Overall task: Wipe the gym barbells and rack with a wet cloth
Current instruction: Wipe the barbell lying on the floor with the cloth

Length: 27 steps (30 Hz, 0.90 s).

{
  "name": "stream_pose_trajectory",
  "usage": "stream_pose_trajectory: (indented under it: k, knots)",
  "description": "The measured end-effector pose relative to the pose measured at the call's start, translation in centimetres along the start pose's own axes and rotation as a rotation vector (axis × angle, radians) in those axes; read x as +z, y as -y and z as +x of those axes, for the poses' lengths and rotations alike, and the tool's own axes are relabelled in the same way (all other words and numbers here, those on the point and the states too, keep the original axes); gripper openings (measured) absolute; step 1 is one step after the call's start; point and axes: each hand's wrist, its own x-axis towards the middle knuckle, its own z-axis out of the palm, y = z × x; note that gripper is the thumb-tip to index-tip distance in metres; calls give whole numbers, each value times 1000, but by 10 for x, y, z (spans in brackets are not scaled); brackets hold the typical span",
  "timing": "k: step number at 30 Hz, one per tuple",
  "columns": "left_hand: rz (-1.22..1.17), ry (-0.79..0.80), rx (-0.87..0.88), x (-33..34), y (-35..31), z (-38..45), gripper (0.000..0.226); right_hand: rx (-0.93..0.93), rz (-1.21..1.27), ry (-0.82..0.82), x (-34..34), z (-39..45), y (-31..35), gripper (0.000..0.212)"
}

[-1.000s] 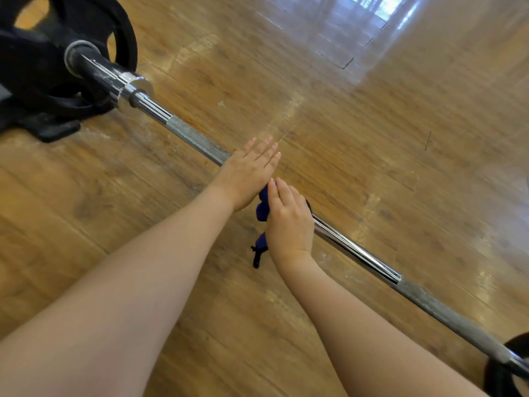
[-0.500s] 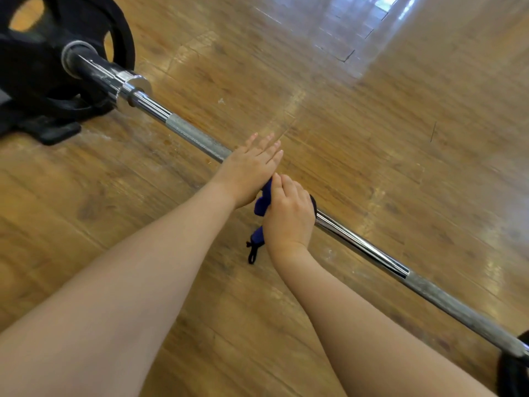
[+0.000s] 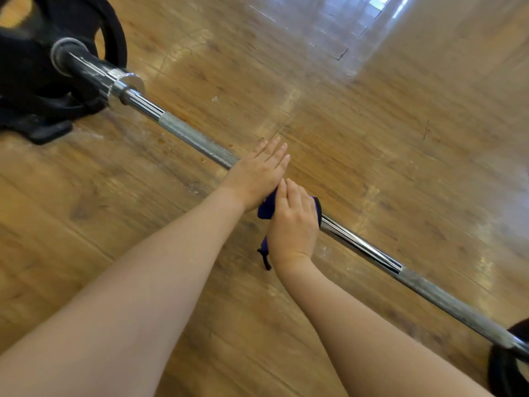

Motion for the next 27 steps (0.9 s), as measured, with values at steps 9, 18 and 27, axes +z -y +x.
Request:
stream_pose_trajectory:
  k: [9, 18, 27]
  knots:
    - [-68, 121, 48, -16, 5, 3, 67, -63, -58, -49, -22, -28, -49, 42]
    - [-118, 49, -51, 1, 29, -28, 71, -49, 92, 36, 2, 13, 11, 47]
    - [-30, 33, -83, -2, 15, -11, 63, 15, 15, -31, -30, -19, -44, 33]
